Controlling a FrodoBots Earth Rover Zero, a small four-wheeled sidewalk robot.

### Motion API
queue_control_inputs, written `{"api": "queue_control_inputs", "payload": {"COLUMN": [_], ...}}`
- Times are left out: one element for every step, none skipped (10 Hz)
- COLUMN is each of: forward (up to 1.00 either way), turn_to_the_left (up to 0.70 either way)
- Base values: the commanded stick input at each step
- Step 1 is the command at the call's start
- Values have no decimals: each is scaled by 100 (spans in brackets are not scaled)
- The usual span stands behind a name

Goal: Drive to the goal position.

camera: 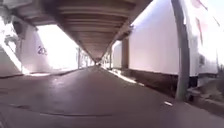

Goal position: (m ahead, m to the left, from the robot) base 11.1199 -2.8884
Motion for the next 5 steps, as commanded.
{"api": "queue_control_inputs", "payload": {"forward": [70,70,70,70,70], "turn_to_the_left": [24,15,7,0,0]}}
